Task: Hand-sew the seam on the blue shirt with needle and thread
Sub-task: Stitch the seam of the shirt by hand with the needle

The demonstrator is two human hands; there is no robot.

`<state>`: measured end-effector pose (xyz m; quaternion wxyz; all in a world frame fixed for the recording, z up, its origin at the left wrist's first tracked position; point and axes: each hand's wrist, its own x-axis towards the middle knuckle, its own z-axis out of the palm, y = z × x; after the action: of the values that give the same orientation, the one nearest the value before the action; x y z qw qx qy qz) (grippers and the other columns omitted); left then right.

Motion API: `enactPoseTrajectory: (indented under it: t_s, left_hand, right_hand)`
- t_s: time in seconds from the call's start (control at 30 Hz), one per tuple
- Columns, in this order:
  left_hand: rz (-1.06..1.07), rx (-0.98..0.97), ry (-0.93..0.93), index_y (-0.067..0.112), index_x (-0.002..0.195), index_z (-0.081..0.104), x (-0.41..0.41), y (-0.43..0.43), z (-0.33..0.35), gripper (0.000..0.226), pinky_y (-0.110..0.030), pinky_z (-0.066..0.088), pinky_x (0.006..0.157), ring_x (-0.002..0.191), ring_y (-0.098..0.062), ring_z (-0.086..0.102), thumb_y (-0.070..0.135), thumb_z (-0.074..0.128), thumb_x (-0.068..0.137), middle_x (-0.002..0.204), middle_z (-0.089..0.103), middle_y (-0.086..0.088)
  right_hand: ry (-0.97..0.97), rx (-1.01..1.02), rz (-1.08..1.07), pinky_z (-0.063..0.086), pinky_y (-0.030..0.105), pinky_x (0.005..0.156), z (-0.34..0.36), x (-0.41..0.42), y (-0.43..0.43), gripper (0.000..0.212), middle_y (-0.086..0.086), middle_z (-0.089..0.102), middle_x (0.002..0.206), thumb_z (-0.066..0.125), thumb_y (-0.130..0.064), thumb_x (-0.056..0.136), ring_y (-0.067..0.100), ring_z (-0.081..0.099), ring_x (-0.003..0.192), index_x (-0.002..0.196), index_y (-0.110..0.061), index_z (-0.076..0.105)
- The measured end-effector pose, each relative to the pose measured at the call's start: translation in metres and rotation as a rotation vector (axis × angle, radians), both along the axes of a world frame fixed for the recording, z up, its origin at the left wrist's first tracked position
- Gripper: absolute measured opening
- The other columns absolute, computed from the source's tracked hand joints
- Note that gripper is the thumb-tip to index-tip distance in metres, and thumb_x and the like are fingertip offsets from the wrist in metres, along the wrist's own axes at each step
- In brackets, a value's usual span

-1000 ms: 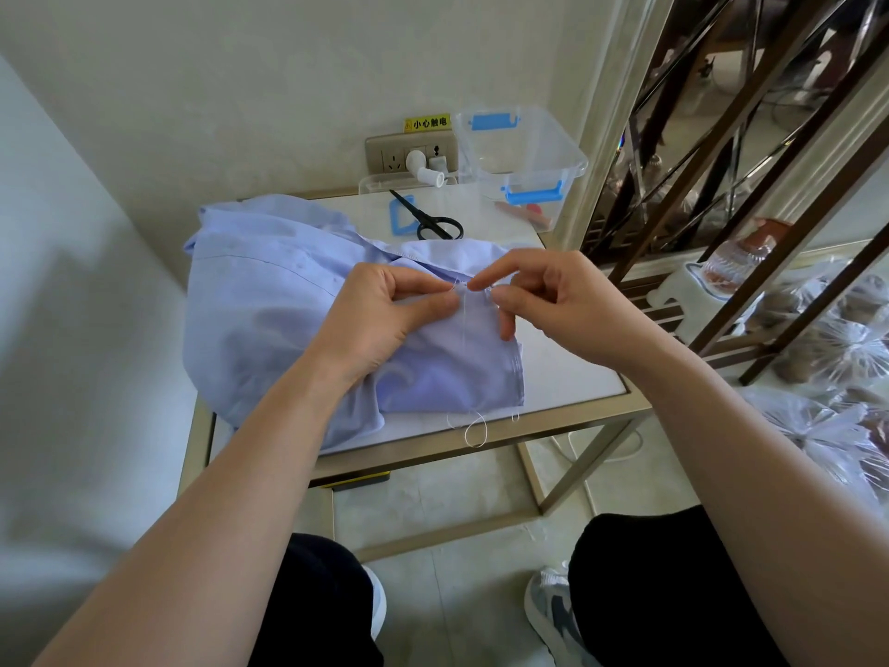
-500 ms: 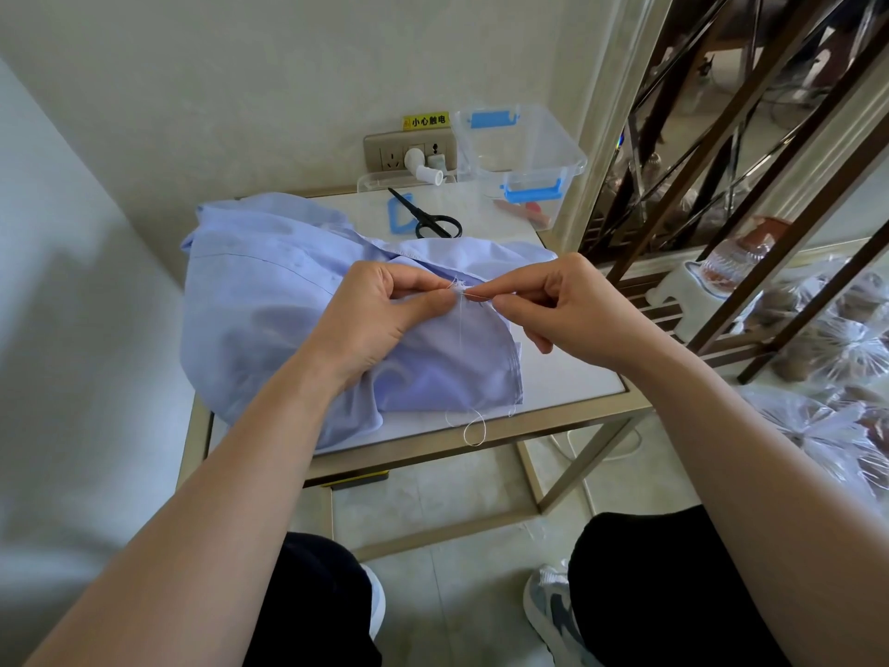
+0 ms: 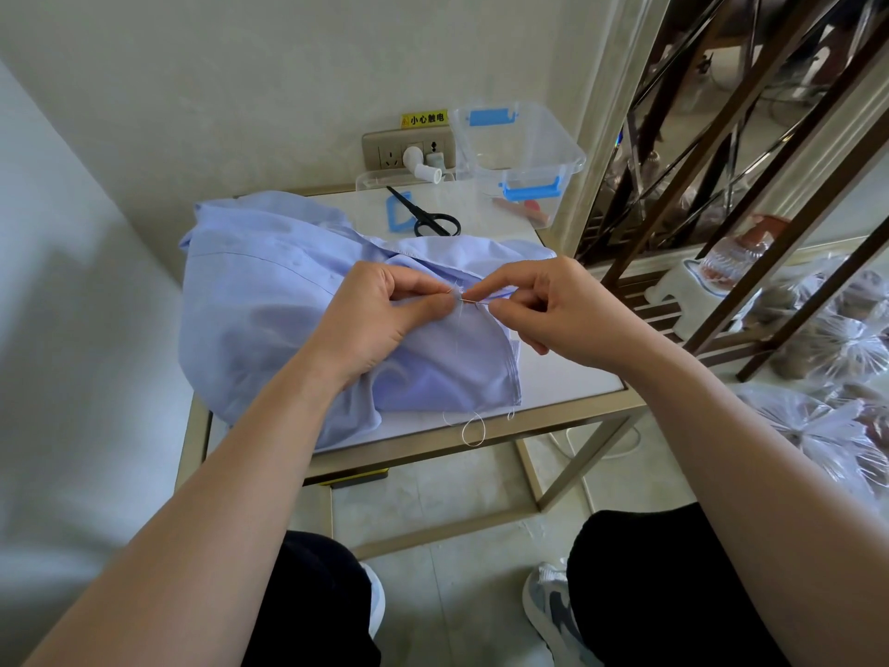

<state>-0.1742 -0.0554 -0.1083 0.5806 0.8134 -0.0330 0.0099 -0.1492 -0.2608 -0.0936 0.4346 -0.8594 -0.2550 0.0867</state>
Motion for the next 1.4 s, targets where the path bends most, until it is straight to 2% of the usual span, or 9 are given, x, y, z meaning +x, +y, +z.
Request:
enactPoseTrajectory:
  t_s: [0.17, 0.3, 0.4, 0.6, 0.87, 0.97, 1.1, 1.17, 1.4]
  left_hand:
    - [-0.035, 0.035, 0.008, 0.024, 0.082, 0.077, -0.001, -0.001, 0.0, 0.011, -0.014, 0.048, 0.08, 0.078, 0.002, 0.064, 0.015, 0.074, 0.086, 0.077, 0.074, 0.011]
    - [-0.025, 0.1, 0.01, 0.019, 0.087, 0.079, 0.0, -0.001, -0.001, 0.005, -0.021, 0.048, 0.082, 0.079, -0.001, 0.063, 0.017, 0.074, 0.085, 0.083, 0.076, 0.004]
    - [0.024, 0.156, -0.004, 0.019, 0.084, 0.079, 0.0, 0.0, -0.003, 0.003, -0.021, 0.046, 0.077, 0.074, -0.001, 0.06, 0.022, 0.077, 0.083, 0.077, 0.073, 0.005]
    - [0.052, 0.226, -0.025, 0.019, 0.079, 0.076, 0.001, -0.004, -0.004, 0.007, -0.019, 0.041, 0.068, 0.067, 0.0, 0.054, 0.025, 0.078, 0.082, 0.07, 0.067, 0.006]
    - [0.09, 0.158, -0.009, 0.02, 0.081, 0.076, 0.0, -0.003, -0.001, 0.003, -0.006, 0.042, 0.067, 0.066, 0.008, 0.057, 0.021, 0.076, 0.084, 0.074, 0.07, 0.01]
    - [0.09, 0.132, 0.008, 0.023, 0.077, 0.075, 0.001, -0.002, -0.001, 0.007, -0.006, 0.042, 0.066, 0.065, 0.008, 0.057, 0.021, 0.076, 0.083, 0.072, 0.07, 0.012]
    - [0.075, 0.089, 0.045, 0.025, 0.076, 0.075, 0.001, 0.0, 0.0, 0.009, -0.011, 0.045, 0.069, 0.07, 0.002, 0.06, 0.021, 0.075, 0.084, 0.073, 0.071, 0.01]
    - [0.068, 0.068, 0.063, 0.026, 0.075, 0.075, 0.001, 0.0, 0.001, 0.01, -0.014, 0.046, 0.071, 0.071, 0.0, 0.06, 0.02, 0.075, 0.084, 0.073, 0.071, 0.01]
    - [0.044, -0.021, 0.092, 0.023, 0.076, 0.075, -0.001, -0.001, 0.003, 0.014, -0.009, 0.045, 0.069, 0.069, 0.003, 0.059, 0.014, 0.072, 0.086, 0.07, 0.07, 0.014]
  right_hand:
    - [0.099, -0.078, 0.033, 0.035, 0.015, 0.049, 0.0, 0.001, 0.003, 0.05, -0.001, 0.047, 0.042, 0.048, -0.001, 0.09, 0.009, 0.041, 0.043, 0.132, -0.028, 0.056]
    - [0.12, -0.109, 0.049, 0.034, 0.016, 0.048, -0.002, 0.002, 0.006, 0.031, -0.001, 0.052, 0.042, 0.047, -0.002, 0.09, 0.008, 0.039, 0.041, 0.109, -0.021, 0.062]
    - [0.101, -0.099, 0.029, 0.035, 0.02, 0.049, -0.002, 0.002, 0.006, 0.025, -0.001, 0.052, 0.043, 0.047, -0.004, 0.091, 0.008, 0.04, 0.042, 0.102, -0.02, 0.062]
    - [0.059, -0.093, -0.001, 0.033, 0.013, 0.046, -0.005, 0.0, 0.011, 0.021, 0.001, 0.055, 0.045, 0.047, -0.002, 0.092, 0.006, 0.039, 0.04, 0.101, -0.012, 0.062]
    - [0.105, -0.066, -0.002, 0.032, 0.026, 0.048, -0.003, 0.003, 0.008, 0.02, -0.003, 0.055, 0.046, 0.047, -0.008, 0.097, 0.01, 0.035, 0.042, 0.1, -0.022, 0.062]
    - [0.138, -0.038, 0.007, 0.03, 0.024, 0.048, -0.003, 0.004, 0.007, 0.021, -0.005, 0.051, 0.044, 0.046, -0.008, 0.098, 0.009, 0.033, 0.042, 0.102, -0.02, 0.063]
    - [0.183, 0.012, 0.006, 0.03, 0.012, 0.046, 0.0, 0.004, 0.004, 0.025, -0.005, 0.043, 0.044, 0.044, -0.004, 0.099, 0.006, 0.032, 0.041, 0.107, -0.015, 0.064]
    - [0.208, 0.042, 0.008, 0.03, 0.011, 0.046, 0.001, 0.004, 0.004, 0.026, -0.005, 0.04, 0.045, 0.043, -0.002, 0.099, 0.006, 0.031, 0.041, 0.106, -0.013, 0.065]
    - [0.278, 0.128, 0.045, 0.026, 0.015, 0.045, -0.002, 0.007, 0.002, 0.022, -0.008, 0.037, 0.046, 0.044, -0.003, 0.101, 0.007, 0.029, 0.045, 0.108, -0.009, 0.065]
